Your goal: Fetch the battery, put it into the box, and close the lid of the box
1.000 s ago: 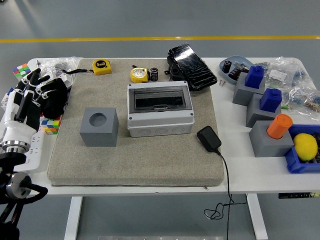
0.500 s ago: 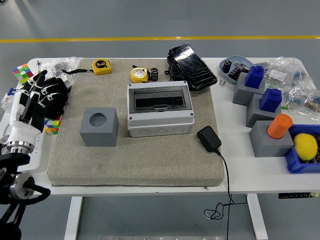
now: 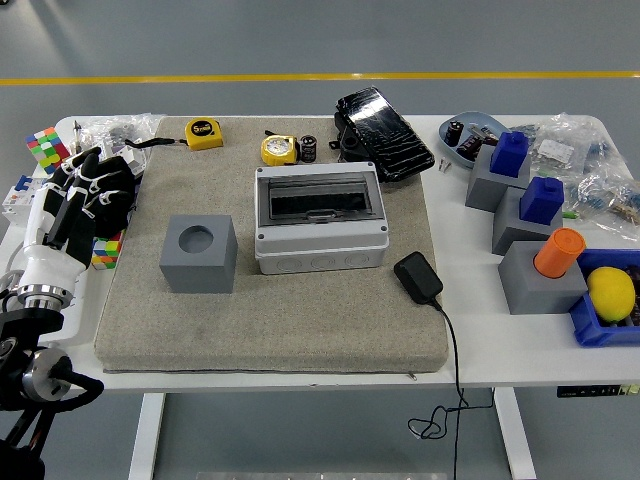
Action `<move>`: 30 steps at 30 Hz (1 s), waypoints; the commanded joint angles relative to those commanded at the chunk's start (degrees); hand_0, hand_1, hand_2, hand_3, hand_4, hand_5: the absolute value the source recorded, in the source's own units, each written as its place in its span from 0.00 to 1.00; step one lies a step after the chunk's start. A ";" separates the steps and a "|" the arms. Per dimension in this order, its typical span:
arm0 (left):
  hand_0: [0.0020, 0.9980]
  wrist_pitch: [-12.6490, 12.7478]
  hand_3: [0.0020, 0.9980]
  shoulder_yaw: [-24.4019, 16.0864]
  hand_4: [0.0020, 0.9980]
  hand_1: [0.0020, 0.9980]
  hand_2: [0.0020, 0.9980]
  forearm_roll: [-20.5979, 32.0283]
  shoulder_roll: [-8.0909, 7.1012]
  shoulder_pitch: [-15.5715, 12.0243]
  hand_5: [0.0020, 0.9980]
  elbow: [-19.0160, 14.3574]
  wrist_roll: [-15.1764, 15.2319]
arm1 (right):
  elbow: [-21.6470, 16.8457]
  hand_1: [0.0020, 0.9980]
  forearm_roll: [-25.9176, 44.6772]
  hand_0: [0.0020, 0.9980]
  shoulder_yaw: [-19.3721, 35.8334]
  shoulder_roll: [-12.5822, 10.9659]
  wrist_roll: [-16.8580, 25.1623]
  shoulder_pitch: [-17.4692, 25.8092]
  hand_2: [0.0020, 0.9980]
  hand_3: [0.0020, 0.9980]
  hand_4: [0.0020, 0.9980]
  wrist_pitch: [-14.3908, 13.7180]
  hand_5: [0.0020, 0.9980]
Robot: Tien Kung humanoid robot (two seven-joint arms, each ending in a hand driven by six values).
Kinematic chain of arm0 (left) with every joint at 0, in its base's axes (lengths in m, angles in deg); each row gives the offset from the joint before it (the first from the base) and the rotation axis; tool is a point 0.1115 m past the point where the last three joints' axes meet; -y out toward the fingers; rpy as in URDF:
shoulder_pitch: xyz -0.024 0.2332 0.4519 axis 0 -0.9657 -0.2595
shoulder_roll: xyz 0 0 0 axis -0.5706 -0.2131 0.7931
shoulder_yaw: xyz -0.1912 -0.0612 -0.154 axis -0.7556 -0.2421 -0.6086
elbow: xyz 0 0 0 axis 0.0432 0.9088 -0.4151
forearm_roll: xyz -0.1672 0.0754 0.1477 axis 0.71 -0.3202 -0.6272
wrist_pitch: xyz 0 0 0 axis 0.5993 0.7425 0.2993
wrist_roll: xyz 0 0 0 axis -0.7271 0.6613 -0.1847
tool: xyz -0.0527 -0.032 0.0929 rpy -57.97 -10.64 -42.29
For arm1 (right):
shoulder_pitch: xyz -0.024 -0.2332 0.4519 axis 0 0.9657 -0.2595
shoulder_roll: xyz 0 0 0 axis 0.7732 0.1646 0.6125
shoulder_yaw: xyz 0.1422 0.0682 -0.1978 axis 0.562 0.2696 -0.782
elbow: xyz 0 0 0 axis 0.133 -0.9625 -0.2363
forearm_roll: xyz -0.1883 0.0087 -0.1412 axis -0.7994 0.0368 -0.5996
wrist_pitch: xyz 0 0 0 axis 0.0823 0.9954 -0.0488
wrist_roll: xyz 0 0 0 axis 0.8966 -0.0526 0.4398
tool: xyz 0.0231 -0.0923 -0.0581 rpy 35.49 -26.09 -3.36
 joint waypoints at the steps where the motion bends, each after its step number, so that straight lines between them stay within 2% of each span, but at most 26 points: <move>1: 0.35 0.00 0.60 0.08 1.00 0.54 0.58 0.00 0.02 0.05 0.45 0.00 -0.01 | 0.00 0.66 -0.07 0.61 0.05 0.01 -0.03 -0.02 0.69 0.59 0.99 0.01 0.55; 17: 0.35 -0.14 0.60 0.24 1.00 0.54 0.57 -0.10 -0.25 -0.08 0.45 -0.31 -0.17 | 0.00 0.66 -0.49 0.61 0.07 0.23 -0.11 -0.08 0.69 0.59 0.99 0.07 0.56; 18: 0.35 -0.15 0.59 0.22 1.00 0.53 0.57 -0.14 -0.27 -0.04 0.40 -0.30 -0.19 | 0.00 0.66 -0.65 0.61 0.19 0.23 -0.15 -0.11 0.69 0.59 0.99 0.06 0.56; 25: 0.35 -0.13 0.59 0.69 1.00 0.53 0.57 -0.07 -0.89 0.79 0.40 -0.29 -0.22 | 0.00 0.66 -0.65 0.61 -0.14 0.25 -0.26 -0.94 0.69 0.59 0.99 0.13 0.56; 30: 0.35 -0.18 0.59 1.02 1.00 0.53 0.57 -0.19 -1.18 0.41 0.40 -0.25 -0.35 | 0.00 0.66 -0.96 0.61 -0.04 -0.01 -0.27 -0.79 0.69 0.59 0.99 0.05 0.56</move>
